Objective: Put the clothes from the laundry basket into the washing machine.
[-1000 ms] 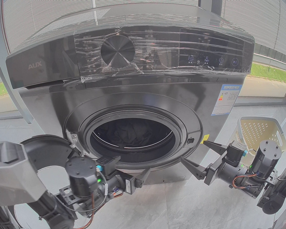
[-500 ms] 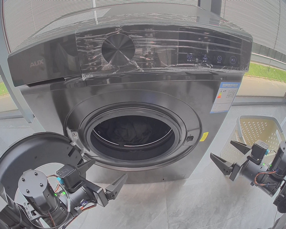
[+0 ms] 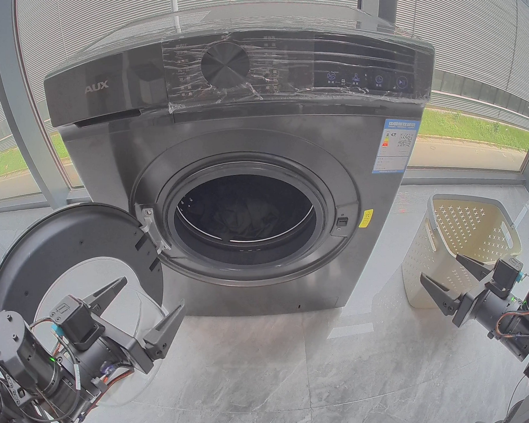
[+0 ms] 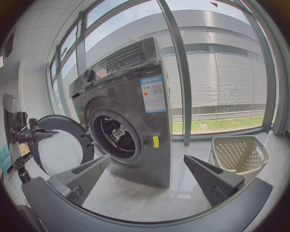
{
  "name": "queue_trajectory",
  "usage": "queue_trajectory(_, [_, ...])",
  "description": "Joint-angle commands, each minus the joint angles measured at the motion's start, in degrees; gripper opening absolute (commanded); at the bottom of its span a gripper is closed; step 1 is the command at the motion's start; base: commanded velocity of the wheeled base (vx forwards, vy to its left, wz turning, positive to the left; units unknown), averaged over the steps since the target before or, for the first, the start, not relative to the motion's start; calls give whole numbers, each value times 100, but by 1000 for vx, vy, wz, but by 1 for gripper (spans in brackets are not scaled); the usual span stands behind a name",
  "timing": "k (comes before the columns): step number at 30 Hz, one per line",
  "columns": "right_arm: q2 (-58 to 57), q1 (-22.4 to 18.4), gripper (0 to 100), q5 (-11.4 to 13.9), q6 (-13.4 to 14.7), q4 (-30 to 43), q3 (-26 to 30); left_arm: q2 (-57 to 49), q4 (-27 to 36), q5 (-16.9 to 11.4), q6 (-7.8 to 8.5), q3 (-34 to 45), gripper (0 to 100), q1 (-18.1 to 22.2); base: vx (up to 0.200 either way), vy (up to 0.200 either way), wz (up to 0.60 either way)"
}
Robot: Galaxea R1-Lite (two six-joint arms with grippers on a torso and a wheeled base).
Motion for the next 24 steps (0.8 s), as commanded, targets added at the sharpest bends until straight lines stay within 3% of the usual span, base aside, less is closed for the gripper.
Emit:
queue_trajectory(1, [-1056, -287, 100, 29, -80, 1144, 101, -681, 304, -34, 40, 107, 100, 360, -200, 0, 0])
queue_trajectory(10, [-3034, -428, 100, 3, -62, 3209, 101, -1885, 1596, 28, 66, 107, 100, 369, -200, 0, 0])
queue_trajectory(14, [-3913, -674, 100, 21, -106, 4027, 101, -2597, 2281, 37, 49, 107, 100, 386, 0, 0, 0])
queue_trajectory(16, [-4844, -876, 100, 29, -150, 4721, 101, -3502, 3142, 28, 84, 107, 100, 386, 0, 0, 0])
queue_trajectory(19, [-5372, -964, 100, 38, -159, 5029, 92, -4021, 3696, 19, 93, 107, 100, 386, 0, 0, 0])
queue_trajectory(20, [-5952, -1043, 100, 65, -159, 5389, 92, -4522, 4232, 19, 84, 107, 100, 501, 0, 0, 0])
queue_trajectory(24, [-6760, -1096, 100, 65, -141, 6013, 84, -5304, 5006, -51, 22, 107, 100, 887, 0, 0, 0])
